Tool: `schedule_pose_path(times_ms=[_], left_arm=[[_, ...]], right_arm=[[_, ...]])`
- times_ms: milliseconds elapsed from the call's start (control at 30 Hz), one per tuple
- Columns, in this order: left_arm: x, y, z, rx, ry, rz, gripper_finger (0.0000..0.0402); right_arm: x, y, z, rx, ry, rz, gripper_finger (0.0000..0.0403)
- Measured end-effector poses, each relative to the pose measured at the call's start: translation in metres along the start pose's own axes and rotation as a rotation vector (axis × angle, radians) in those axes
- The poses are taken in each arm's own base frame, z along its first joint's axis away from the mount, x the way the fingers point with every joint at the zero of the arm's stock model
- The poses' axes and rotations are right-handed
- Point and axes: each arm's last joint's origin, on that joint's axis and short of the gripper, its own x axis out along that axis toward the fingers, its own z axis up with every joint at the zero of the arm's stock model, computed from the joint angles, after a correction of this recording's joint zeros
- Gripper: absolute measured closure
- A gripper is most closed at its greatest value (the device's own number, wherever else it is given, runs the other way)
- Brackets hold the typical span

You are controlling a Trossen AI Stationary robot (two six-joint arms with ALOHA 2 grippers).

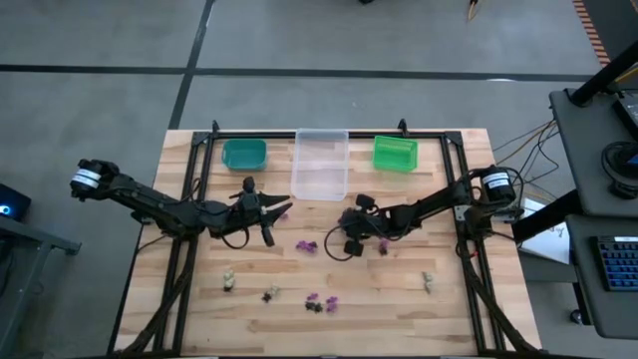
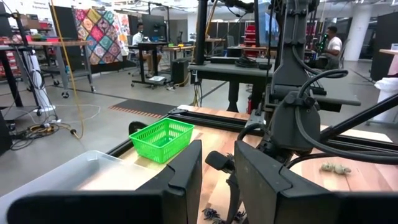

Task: Sort Halloween decoration
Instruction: Put the violet skeleton toy into the transparent bin

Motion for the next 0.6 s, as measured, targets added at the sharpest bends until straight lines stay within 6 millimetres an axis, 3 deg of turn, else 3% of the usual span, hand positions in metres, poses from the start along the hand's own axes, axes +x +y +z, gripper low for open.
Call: schedule_pose_path(times_ms=[167, 600], left_arm=[[0.0, 0.0, 0.0, -0.007, -0.003, 0.0, 0.0324], [0.0, 0.0, 0.001, -0.021, -0.013, -0.001, 0.0324]], right_arm=[[0.0, 0.0, 0.0, -0.002, 0.002, 0.01, 0.0386], [-0.013, 0.001, 0.015, 0.011, -0.05, 0.078, 0.0393]])
